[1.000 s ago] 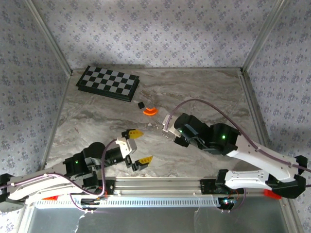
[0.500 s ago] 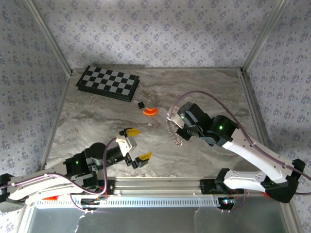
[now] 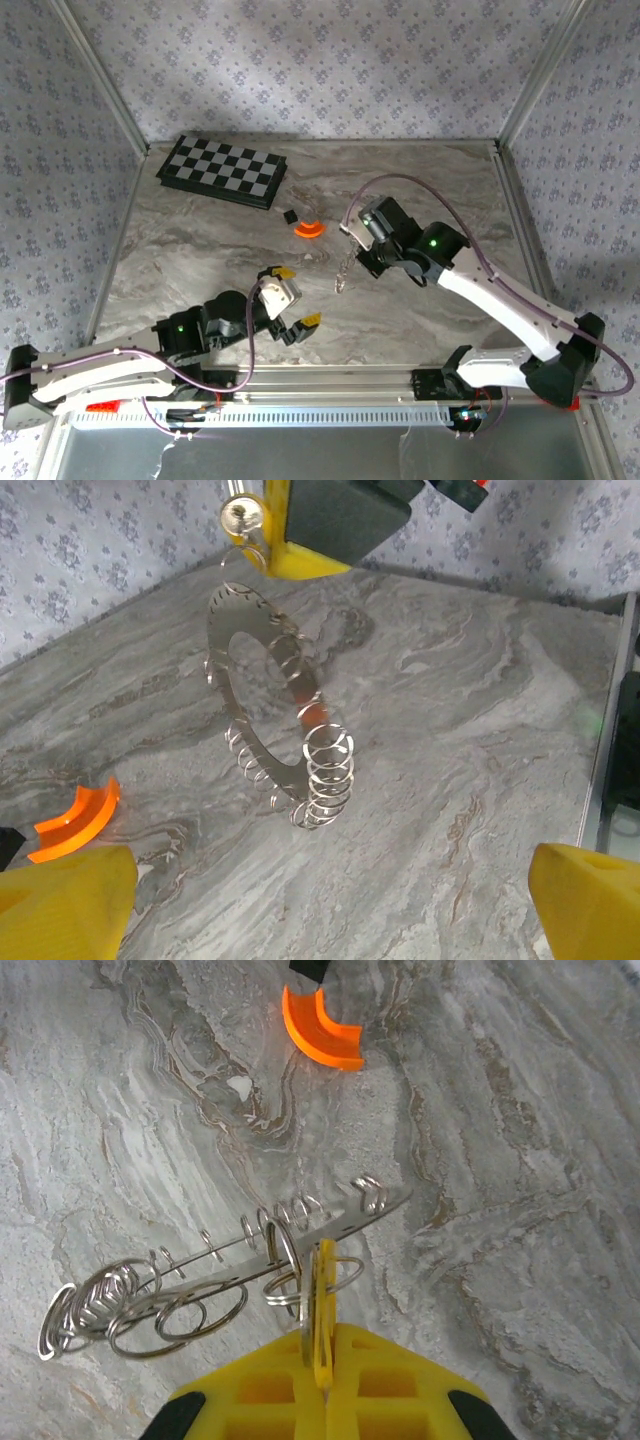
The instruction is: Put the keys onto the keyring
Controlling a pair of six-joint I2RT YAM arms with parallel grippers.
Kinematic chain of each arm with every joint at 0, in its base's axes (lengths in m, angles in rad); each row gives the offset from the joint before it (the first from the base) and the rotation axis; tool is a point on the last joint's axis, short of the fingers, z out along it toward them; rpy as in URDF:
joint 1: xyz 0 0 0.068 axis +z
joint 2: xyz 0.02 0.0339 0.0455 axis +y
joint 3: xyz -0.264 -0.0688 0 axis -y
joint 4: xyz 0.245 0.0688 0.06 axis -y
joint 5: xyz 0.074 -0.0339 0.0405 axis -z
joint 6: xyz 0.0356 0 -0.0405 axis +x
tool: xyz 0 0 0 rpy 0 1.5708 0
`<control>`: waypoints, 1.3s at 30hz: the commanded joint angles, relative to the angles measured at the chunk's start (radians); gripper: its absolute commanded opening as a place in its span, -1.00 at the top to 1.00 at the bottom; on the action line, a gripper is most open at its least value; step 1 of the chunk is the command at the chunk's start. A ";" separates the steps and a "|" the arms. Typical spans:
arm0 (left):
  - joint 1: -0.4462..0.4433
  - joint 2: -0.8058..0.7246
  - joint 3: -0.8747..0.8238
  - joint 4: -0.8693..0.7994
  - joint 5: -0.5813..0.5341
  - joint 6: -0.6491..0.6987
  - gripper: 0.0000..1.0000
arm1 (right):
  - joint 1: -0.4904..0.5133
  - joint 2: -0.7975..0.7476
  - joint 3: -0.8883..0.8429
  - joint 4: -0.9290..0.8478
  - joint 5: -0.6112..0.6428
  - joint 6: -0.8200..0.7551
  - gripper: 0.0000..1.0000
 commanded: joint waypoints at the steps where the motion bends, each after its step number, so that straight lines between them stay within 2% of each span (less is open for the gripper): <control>1: 0.006 0.018 0.048 0.012 -0.020 -0.020 -0.99 | -0.023 0.036 0.004 0.059 -0.040 0.025 1.00; 24: 0.017 0.043 0.054 0.028 -0.003 -0.027 -0.99 | -0.091 0.303 0.128 0.167 -0.134 0.030 1.00; 39: 0.037 -0.023 0.042 0.003 -0.019 -0.018 -0.99 | -0.097 0.336 0.128 0.186 -0.149 0.050 1.00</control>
